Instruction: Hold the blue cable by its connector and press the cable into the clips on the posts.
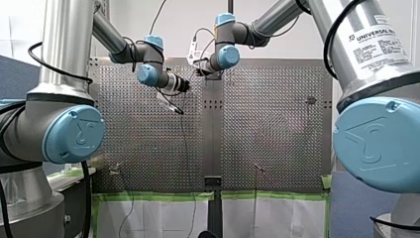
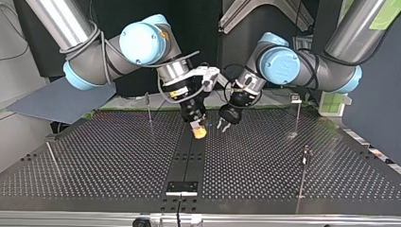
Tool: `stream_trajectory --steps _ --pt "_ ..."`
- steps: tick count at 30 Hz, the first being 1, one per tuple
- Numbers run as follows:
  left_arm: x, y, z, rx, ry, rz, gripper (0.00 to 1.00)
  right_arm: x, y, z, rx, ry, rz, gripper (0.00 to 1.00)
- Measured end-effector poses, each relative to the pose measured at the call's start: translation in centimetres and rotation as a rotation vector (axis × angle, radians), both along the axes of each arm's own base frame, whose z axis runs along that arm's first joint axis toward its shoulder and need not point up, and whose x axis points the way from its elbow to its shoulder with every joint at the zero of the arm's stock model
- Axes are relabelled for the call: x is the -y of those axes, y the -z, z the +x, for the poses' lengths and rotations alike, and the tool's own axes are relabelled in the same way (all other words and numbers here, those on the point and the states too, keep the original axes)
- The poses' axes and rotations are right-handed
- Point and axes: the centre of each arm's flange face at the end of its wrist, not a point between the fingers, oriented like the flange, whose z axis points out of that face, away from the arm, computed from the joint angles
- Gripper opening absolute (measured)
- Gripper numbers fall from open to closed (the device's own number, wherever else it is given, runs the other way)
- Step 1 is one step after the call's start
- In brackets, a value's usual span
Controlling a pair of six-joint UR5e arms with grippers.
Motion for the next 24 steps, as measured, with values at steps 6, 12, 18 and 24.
stream_trajectory --steps 6,12,18,24 --pt "-0.1 0.0 0.0 0.018 -0.011 0.039 0.0 0.0 0.0 0.0 0.0 0.0 0.0 0.0" --pt "-0.4 0.1 0.1 0.022 -0.039 0.056 0.0 0.0 0.0 0.0 0.0 0.0 0.0 0.0" --pt "-1.0 -0.3 0.2 0.031 -0.086 0.079 0.0 0.2 0.0 -0.2 0.0 0.004 0.0 0.0" --pt "-2.1 -1.9 -0.2 0.062 -0.147 0.096 0.0 0.4 0.1 -0.3 -0.001 0.007 0.001 0.0"
